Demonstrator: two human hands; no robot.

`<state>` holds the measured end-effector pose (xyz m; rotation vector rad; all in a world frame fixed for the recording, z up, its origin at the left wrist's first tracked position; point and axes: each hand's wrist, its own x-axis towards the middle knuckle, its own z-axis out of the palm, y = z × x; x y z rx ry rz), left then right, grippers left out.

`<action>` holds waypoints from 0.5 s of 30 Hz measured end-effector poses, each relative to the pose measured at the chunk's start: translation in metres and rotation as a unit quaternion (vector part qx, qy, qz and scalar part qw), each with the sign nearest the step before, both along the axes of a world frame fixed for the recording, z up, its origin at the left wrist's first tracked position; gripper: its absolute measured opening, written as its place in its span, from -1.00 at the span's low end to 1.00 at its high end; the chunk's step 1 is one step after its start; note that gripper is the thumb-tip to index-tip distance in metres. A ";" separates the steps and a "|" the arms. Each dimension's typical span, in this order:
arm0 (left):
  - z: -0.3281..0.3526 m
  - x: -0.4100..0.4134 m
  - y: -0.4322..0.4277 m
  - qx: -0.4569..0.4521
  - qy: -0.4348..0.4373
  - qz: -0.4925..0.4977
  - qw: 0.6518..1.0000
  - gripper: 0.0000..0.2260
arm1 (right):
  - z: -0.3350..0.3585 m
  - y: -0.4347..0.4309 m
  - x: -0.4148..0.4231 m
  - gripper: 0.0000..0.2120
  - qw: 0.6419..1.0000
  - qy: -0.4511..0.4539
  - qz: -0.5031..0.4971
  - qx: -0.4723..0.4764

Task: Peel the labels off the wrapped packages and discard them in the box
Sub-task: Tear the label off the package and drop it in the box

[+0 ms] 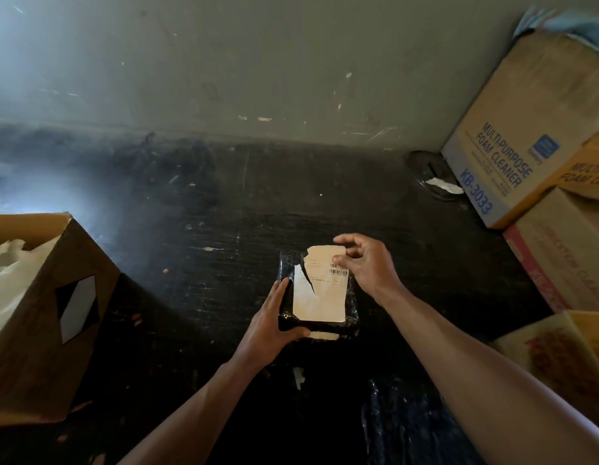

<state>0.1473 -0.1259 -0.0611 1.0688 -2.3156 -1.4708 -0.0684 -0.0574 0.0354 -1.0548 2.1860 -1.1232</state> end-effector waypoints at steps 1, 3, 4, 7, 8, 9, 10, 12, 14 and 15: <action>0.000 0.001 -0.003 0.002 -0.007 -0.008 1.000 0.04 | -0.001 -0.001 0.001 -0.56 1.000 -0.002 0.000 0.004; 0.001 0.001 -0.011 0.016 -0.018 -0.022 0.999 0.09 | -0.006 -0.003 0.003 -0.50 1.000 -0.005 -0.005 0.017; 0.001 0.000 -0.014 0.026 -0.022 -0.028 0.999 0.10 | -0.010 -0.005 0.004 -0.51 1.000 -0.011 -0.010 0.024; 0.004 -0.003 -0.021 0.030 -0.034 -0.051 0.998 0.13 | -0.022 -0.010 0.007 -0.55 0.998 -0.026 -0.021 0.054; 0.004 -0.004 -0.022 0.024 -0.038 -0.062 0.997 0.14 | -0.026 -0.011 0.007 -0.55 0.997 -0.024 -0.022 0.069; 0.005 -0.005 -0.022 0.017 -0.040 -0.072 0.996 0.16 | -0.029 -0.012 0.008 -0.54 0.996 -0.025 -0.020 0.081; 0.005 -0.007 -0.021 0.009 -0.041 -0.079 0.996 0.17 | -0.030 -0.012 0.009 -0.53 0.995 -0.026 -0.020 0.092; 0.005 -0.008 -0.019 0.000 -0.039 -0.080 0.996 0.17 | -0.031 -0.011 0.008 -0.54 0.993 -0.031 -0.025 0.108; 0.003 -0.008 -0.017 0.000 -0.034 -0.068 0.997 0.15 | -0.032 -0.008 0.004 -0.60 0.993 -0.028 -0.029 0.114; 0.002 -0.008 -0.016 0.001 -0.030 -0.063 0.998 0.15 | -0.031 -0.005 0.002 -0.64 0.993 -0.027 -0.029 0.115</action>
